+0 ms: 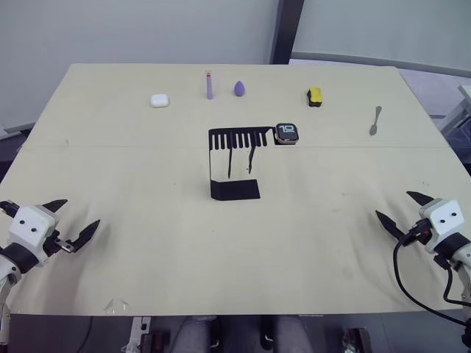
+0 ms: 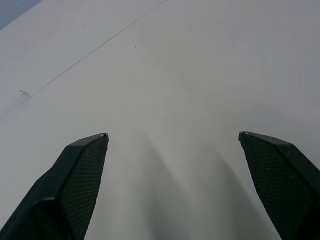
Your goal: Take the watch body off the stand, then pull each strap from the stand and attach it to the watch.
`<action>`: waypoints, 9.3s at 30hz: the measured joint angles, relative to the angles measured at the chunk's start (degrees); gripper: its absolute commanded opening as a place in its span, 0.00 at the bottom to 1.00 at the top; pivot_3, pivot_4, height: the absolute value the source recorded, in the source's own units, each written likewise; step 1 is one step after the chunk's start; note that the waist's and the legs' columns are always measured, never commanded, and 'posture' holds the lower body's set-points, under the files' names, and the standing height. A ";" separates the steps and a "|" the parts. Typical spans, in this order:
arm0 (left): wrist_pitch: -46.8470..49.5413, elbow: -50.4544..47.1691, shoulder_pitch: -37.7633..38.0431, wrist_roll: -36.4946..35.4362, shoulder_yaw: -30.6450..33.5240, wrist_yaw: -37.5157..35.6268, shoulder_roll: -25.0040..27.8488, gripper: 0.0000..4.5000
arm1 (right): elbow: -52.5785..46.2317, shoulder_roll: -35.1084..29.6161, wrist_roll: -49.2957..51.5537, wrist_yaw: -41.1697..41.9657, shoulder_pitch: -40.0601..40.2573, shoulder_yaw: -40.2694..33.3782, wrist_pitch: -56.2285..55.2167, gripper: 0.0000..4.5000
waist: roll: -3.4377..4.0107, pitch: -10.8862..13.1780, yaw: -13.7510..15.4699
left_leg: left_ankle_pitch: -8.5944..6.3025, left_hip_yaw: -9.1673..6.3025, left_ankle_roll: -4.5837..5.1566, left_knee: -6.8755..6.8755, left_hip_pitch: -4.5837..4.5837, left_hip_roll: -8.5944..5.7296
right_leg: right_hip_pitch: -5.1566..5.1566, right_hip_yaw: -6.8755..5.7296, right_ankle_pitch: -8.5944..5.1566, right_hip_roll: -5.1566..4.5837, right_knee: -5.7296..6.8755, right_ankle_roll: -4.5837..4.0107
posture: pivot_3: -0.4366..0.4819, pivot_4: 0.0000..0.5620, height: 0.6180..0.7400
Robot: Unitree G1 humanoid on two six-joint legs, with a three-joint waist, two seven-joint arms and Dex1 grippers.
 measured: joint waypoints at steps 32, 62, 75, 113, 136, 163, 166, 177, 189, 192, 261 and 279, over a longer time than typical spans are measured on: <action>32.50 -29.80 -16.68 -29.37 -4.81 -7.76 4.20 1.00 | -72.32 24.21 22.61 -43.79 -20.94 13.61 67.07 0.98 | 0.03 -0.12 0.02 | 0.14 0.34 0.12 0.11 -0.23 0.13 | -0.73 0.80 -0.13 0.73 0.61 -0.24 | 0.48 0.27 1.00; 36.94 -33.82 -17.37 -31.86 -6.02 -7.38 3.56 1.00 | -67.54 35.07 17.44 -53.10 -30.30 17.96 83.49 0.98 | 0.00 -0.14 -0.14 | 0.14 0.58 0.05 0.08 -0.29 0.37 | -0.92 1.07 -0.14 1.10 0.59 -0.27 | 0.48 0.27 1.00; 37.11 -34.16 -16.35 -31.93 -5.56 -6.87 3.56 1.00 | -65.92 35.85 16.04 -50.77 -30.30 19.84 80.97 0.98 | 0.00 -0.14 -0.14 | 0.13 0.60 0.02 0.07 -0.29 0.40 | -0.94 1.09 -0.15 1.12 0.58 -0.29 | 0.48 0.27 1.00; 36.38 -35.86 -16.38 -31.71 -4.85 -5.74 3.55 1.00 | -64.07 36.58 15.16 -47.04 -30.31 19.35 76.82 0.38 | 0.00 -0.14 -0.15 | 0.11 0.67 -0.02 0.01 -0.29 0.44 | -1.00 1.19 -0.15 1.15 0.55 -0.30 | 0.48 0.27 1.00; 36.56 -34.37 -23.54 -35.61 -15.29 -15.35 1.93 1.00 | -52.90 22.68 6.26 -29.59 12.55 4.93 47.11 0.38 | 0.00 -0.14 -0.33 | 0.11 0.92 0.04 0.00 -0.14 0.52 | -0.89 1.36 -0.15 1.25 0.44 -0.30 | 0.48 0.27 1.00; 31.51 -33.65 -20.96 -28.27 -19.69 -19.70 2.67 1.00 | -19.92 17.09 5.71 -12.15 -0.62 6.23 23.72 0.98 | -0.30 -0.32 -0.01 | 0.03 0.95 -0.05 0.18 -0.06 0.72 | -0.80 1.40 -0.13 1.29 0.45 -0.37 | 0.48 0.27 1.00; 30.84 -33.54 -20.41 -27.75 -19.18 -20.19 2.96 1.00 | -20.51 13.99 8.34 -8.09 -0.01 5.66 25.34 0.99 | -0.29 -0.32 0.19 | 0.03 0.92 -0.04 0.21 -0.08 0.72 | -0.80 1.41 -0.13 1.27 0.46 -0.37 | 0.48 0.27 1.00; 25.04 -25.95 -6.70 -20.58 -9.06 -19.93 3.48 1.00 | -40.47 -0.20 17.29 1.19 13.37 -6.48 34.58 0.99 | -0.23 -0.30 0.33 | -0.14 0.88 -0.22 0.20 -0.08 1.05 | -0.81 1.30 -0.22 1.23 0.32 -0.57 | 0.48 0.27 1.00; 11.66 -6.88 6.57 -10.89 5.37 -15.12 0.46 1.00 | -5.69 -3.36 9.06 10.92 19.60 -18.94 7.21 0.99 | -0.29 -0.36 1.41 | -0.76 1.51 -0.18 0.39 0.03 1.16 | -0.82 1.31 0.16 0.94 -0.41 -0.63 | 0.48 0.27 1.00; 8.07 -6.83 6.72 -10.08 6.30 -13.68 -0.61 1.00 | -1.14 -3.65 8.91 13.48 17.58 -18.42 2.66 0.99 | -0.22 -0.40 1.30 | -0.79 1.55 -0.30 0.39 0.05 1.31 | -0.83 1.41 0.19 0.93 -0.40 -0.71 | 0.48 0.27 1.00; 20.37 -22.59 -20.18 21.67 -35.13 43.69 -45.05 1.00 | -30.46 6.79 14.84 15.66 1.91 6.37 19.96 0.99 | 0.07 -0.59 3.02 | -0.95 2.00 0.08 1.06 0.40 1.67 | -0.57 0.91 0.26 1.26 0.00 -0.85 | 0.48 0.27 1.00; 19.24 -22.06 -22.04 21.15 -37.08 41.93 -45.04 0.01 | -33.66 9.79 13.87 12.22 4.83 6.62 20.43 1.00 | 0.07 -0.59 3.01 | -0.95 2.00 0.07 1.06 0.38 1.68 | -0.59 0.91 0.26 1.26 -0.01 -0.85 | 0.48 0.27 1.00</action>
